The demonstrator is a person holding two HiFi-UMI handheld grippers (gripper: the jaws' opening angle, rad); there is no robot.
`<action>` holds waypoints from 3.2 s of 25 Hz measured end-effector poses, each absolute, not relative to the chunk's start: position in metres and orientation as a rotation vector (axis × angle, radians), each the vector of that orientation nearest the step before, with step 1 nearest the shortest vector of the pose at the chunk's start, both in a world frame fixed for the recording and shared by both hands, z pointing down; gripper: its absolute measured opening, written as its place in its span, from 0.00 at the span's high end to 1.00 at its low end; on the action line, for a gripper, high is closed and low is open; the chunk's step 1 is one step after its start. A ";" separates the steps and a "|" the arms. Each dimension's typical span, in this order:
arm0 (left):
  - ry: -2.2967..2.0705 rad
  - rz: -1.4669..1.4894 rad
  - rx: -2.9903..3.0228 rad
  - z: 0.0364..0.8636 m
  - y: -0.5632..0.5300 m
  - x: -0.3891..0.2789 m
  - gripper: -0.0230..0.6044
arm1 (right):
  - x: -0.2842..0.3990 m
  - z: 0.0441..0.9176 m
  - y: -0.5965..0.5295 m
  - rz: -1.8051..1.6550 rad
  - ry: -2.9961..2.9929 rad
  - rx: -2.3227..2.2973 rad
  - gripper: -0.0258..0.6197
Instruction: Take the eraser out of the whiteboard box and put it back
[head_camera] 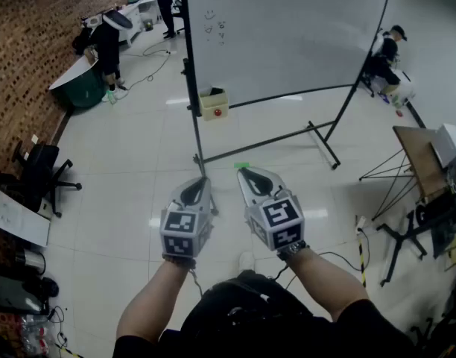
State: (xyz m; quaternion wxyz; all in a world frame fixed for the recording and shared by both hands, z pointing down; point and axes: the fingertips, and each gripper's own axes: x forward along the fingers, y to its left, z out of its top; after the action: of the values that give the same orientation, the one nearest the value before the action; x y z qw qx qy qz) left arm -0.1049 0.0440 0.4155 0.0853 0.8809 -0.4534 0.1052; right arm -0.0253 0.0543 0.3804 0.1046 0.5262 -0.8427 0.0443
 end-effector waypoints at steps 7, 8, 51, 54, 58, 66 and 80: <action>-1.375 0.334 2.595 0.425 0.007 -0.098 0.97 | -0.016 0.392 0.013 0.179 -2.506 1.524 0.85; -1.382 0.340 2.589 0.425 0.000 -0.097 0.97 | -0.014 0.393 0.006 0.182 -2.512 1.519 0.84; -1.351 0.442 2.550 0.464 -0.327 -0.110 0.97 | -0.006 0.471 -0.351 0.468 -2.374 1.540 0.48; -1.315 0.448 2.552 0.467 -0.348 -0.114 0.97 | -0.008 0.483 -0.374 0.499 -2.329 1.565 0.48; -1.277 0.454 2.562 0.474 -0.370 -0.121 0.97 | -0.011 0.499 -0.397 0.531 -2.268 1.588 0.46; -1.198 0.450 2.596 0.480 -0.397 -0.121 0.97 | -0.014 0.524 -0.430 0.559 -2.175 1.611 0.46; -1.187 0.478 2.598 0.488 -0.420 -0.130 0.97 | -0.026 0.538 -0.445 0.506 -2.136 1.560 0.45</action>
State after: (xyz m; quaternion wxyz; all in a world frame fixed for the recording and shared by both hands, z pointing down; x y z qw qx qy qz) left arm -0.1298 -0.4202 0.4875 0.1222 0.8904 -0.4068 0.1639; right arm -0.0260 -0.4450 0.5375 0.2224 0.5649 -0.7732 0.1831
